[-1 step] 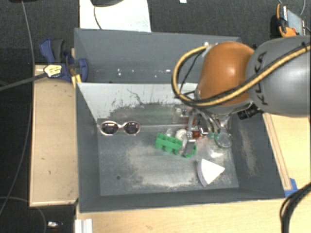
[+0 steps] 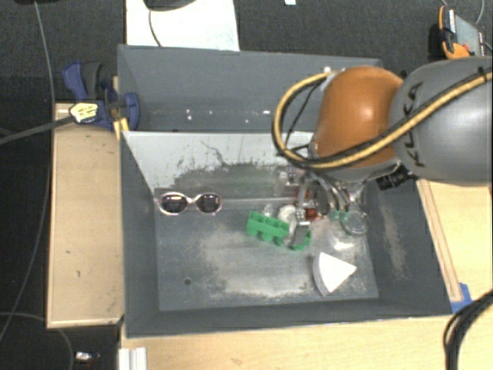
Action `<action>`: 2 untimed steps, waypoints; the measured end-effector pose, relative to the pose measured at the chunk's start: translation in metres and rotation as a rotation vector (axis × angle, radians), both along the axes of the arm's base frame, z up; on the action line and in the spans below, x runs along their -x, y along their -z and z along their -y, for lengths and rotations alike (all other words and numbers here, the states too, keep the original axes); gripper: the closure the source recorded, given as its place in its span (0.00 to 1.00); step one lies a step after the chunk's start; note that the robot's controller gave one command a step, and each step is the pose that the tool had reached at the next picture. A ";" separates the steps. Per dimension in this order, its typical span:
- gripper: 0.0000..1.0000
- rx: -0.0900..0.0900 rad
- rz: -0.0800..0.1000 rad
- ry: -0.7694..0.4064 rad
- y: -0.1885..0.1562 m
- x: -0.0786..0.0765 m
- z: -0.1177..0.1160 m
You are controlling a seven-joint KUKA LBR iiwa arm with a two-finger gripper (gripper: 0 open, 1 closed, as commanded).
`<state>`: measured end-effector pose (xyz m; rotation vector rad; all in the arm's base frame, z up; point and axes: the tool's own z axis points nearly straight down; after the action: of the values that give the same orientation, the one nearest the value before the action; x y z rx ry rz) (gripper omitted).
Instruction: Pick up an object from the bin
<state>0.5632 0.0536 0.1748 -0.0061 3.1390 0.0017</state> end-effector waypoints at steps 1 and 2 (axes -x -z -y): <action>0.00 -0.001 -0.005 0.080 0.070 0.024 -0.015; 1.00 -0.002 0.013 0.084 0.090 0.004 0.001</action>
Offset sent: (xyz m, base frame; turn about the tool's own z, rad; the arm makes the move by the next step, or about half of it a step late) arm -0.0042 -0.0015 -0.0900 0.0813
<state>0.5595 0.0521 0.0851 0.1260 3.1237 0.0043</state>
